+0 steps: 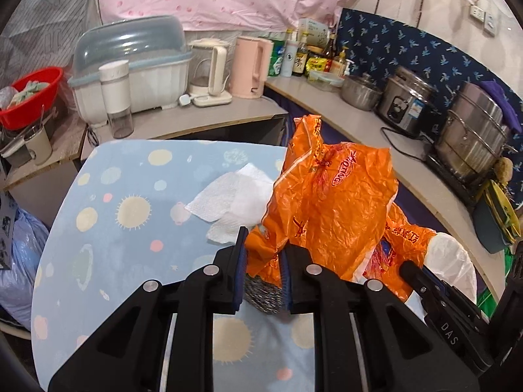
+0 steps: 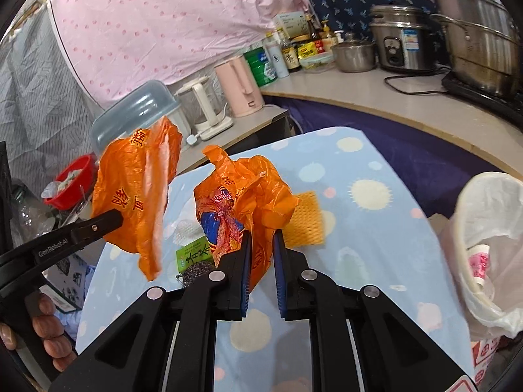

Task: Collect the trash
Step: 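Carry the orange plastic bag with both tools over the bin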

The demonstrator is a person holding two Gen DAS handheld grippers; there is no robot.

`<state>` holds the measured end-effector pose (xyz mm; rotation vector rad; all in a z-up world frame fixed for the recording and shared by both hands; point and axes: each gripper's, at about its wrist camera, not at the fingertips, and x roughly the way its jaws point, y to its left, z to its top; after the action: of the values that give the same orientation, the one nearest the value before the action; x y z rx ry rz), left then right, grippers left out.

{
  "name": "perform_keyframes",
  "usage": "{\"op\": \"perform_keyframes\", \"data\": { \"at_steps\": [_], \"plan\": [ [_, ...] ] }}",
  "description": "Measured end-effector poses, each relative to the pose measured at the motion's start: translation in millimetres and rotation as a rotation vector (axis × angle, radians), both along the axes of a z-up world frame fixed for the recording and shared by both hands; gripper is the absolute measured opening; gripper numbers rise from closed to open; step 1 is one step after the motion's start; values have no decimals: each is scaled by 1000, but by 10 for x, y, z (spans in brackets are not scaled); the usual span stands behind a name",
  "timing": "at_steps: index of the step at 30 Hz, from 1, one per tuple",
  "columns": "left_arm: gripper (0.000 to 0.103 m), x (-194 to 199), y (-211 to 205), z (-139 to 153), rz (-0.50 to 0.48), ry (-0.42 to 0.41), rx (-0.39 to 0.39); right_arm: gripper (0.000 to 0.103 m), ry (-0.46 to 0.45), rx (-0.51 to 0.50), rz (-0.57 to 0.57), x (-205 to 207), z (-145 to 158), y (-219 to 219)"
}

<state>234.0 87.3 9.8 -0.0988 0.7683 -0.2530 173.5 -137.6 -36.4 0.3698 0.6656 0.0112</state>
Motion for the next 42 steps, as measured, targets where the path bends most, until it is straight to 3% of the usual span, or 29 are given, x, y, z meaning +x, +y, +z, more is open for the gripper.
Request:
{"op": "perform_keyframes", "data": {
  "at_steps": [14, 29, 42],
  "plan": [
    [17, -679, -799, 202, -132, -46, 40, 13, -54, 10, -200, -964, 196, -973],
    [17, -1055, -1824, 7, -294, -19, 89, 12, -36, 2, -421, -1788, 43, -1993],
    [17, -1200, -2549, -207, -394, 10, 146, 13, 7, 21, -504, -2085, -161, -2454]
  ]
}}
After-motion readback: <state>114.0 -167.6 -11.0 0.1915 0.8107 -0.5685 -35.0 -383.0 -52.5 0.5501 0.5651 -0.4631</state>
